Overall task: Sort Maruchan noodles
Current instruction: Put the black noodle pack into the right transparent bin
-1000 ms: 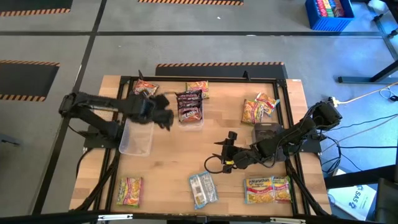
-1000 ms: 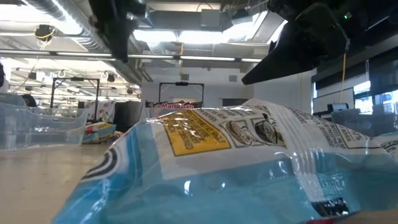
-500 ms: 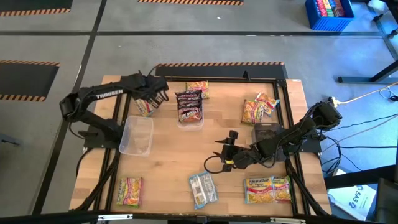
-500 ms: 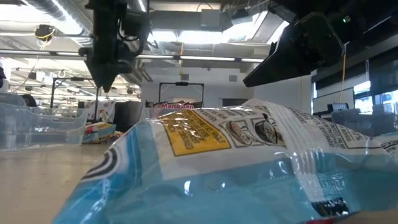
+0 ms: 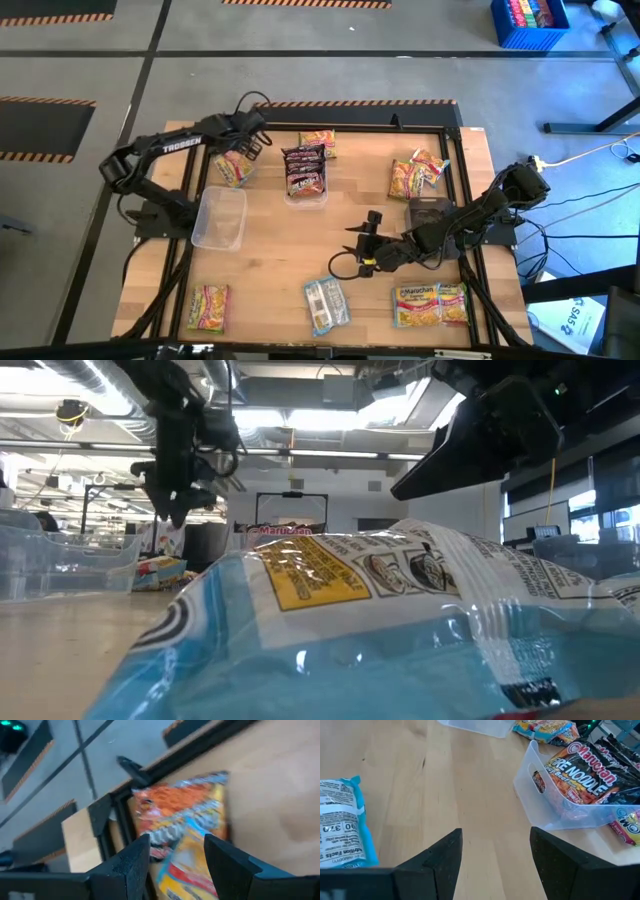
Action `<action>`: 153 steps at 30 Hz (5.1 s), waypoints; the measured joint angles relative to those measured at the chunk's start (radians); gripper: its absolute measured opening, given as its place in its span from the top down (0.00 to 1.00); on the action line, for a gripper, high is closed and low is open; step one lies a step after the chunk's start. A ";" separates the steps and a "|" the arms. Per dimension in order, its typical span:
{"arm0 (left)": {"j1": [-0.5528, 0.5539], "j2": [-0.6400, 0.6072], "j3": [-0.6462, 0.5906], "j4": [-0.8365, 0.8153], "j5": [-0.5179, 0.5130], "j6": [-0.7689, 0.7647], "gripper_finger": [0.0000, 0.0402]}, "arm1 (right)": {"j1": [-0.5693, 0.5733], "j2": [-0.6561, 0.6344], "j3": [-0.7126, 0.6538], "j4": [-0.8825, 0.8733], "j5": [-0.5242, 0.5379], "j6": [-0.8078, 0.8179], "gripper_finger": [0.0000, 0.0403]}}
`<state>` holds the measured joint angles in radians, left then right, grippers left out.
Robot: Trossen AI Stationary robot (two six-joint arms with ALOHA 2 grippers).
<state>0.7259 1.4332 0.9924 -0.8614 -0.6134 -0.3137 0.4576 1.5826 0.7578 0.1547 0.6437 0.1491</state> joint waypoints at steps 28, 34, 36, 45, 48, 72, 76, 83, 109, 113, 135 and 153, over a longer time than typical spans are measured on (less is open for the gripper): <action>0.252 0.479 0.281 -0.009 0.212 0.253 0.55 | -0.271 0.000 0.000 0.001 -0.166 -0.155 0.46; 0.172 0.464 0.279 -0.009 0.243 0.297 0.55 | -0.268 0.000 0.000 -0.001 -0.166 -0.140 0.46; 0.143 0.459 0.278 -0.016 0.255 0.302 0.55 | -0.268 0.000 0.000 -0.003 -0.166 -0.130 0.46; 0.008 0.451 0.279 -0.019 0.350 0.385 0.55 | -0.268 0.000 0.000 -0.034 -0.166 -0.119 0.46; -0.023 0.422 0.275 -0.027 0.363 0.382 0.55 | -0.268 0.000 0.000 -0.047 -0.166 -0.104 0.46; -0.282 0.151 0.070 -0.113 0.357 0.294 0.55 | -0.267 0.000 0.000 -0.090 -0.211 -0.075 0.46; -0.297 0.151 0.025 -0.058 0.290 0.297 0.55 | -0.267 0.000 0.000 -0.091 -0.211 -0.076 0.46; -0.332 0.151 0.009 0.028 0.290 0.345 0.55 | -0.268 0.000 0.000 -0.090 -0.211 -0.076 0.46; -0.323 0.151 -0.097 -0.131 0.127 0.354 0.55 | -0.268 0.000 0.000 -0.089 -0.211 -0.076 0.46; -0.306 0.151 -0.097 -0.183 0.123 0.342 0.55 | -0.268 0.000 0.000 -0.089 -0.211 -0.076 0.46; -0.136 0.155 -0.048 0.108 0.284 0.299 0.55 | -0.268 0.007 0.000 -0.102 -0.211 -0.076 0.46; -0.445 0.152 -0.106 0.114 0.318 0.103 0.55 | -0.268 0.022 0.000 -0.101 -0.211 -0.070 0.46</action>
<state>0.2812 1.5848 0.8864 -0.7472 -0.2957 -0.2106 0.1894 1.6047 0.7574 0.0536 0.4328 0.0788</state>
